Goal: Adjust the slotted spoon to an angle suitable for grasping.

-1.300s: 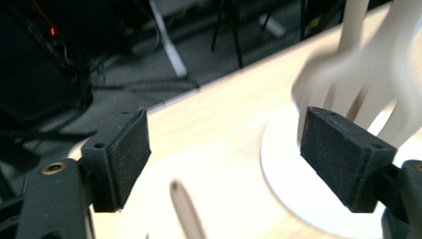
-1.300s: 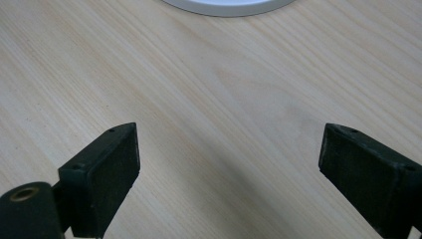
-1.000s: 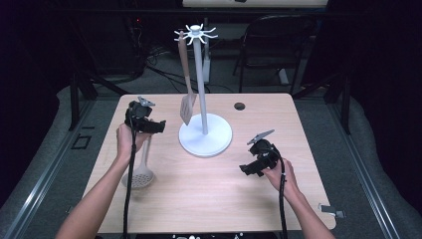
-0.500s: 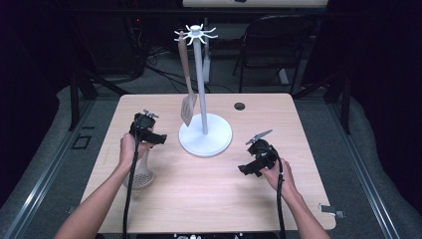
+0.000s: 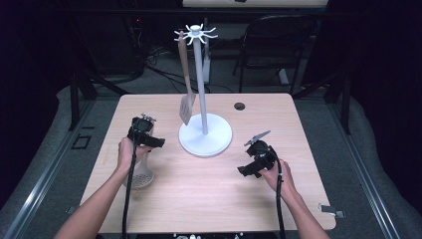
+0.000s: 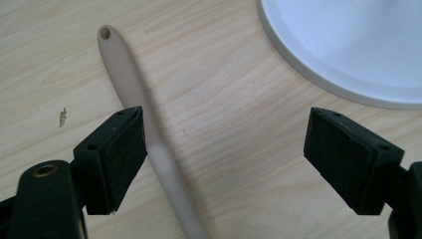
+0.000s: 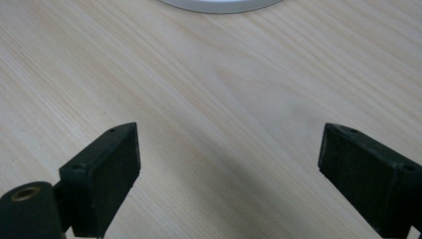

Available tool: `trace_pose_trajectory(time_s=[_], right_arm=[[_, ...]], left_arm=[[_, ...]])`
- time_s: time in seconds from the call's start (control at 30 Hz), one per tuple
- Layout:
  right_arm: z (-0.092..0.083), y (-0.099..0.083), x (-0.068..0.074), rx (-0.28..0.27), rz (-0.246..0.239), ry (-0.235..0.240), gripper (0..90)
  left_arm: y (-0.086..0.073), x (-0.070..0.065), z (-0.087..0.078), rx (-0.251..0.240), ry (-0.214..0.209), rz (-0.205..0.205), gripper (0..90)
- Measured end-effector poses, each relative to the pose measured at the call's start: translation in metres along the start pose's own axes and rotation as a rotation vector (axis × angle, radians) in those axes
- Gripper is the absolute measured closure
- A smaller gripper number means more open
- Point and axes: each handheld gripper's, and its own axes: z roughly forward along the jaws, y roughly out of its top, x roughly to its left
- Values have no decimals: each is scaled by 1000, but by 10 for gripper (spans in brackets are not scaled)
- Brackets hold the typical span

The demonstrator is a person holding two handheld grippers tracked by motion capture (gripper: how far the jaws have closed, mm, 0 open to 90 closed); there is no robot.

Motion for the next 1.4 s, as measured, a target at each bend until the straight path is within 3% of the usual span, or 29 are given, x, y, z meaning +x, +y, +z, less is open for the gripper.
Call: trace_pose_trajectory(time_s=[0.27, 0.4, 0.6, 0.67, 0.8, 0.93, 1.03, 1.2, 1.4], right_arm=[[4, 0, 0, 14, -22, 3, 92], [5, -1, 0, 36, -37, 0, 94], [5, -1, -1, 51, -55, -4, 95], [5, -1, -1, 51, -57, -3, 95], [4, -1, -2, 59, -51, -6, 96], [5, -2, -2, 58, -45, -2, 96], [5, -1, -1, 59, -49, 3, 97], [5, -2, -1, 56, -52, 0, 99], [4, -2, -2, 50, -52, -2, 100]], left_arm=[[-14, 3, 0, 30, -7, -55, 180], [-20, 5, 5, 75, -28, -75, 289], [-26, 8, 11, 111, 50, -71, 368], [-28, 14, 14, 129, 57, -85, 398], [-35, 24, 25, 171, 11, -120, 508], [-37, 26, 26, 172, 25, -106, 592], [-37, 27, 27, 168, 11, -107, 641], [-37, 27, 27, 170, 7, -99, 658], [-39, 29, 25, 179, -37, -101, 690]])
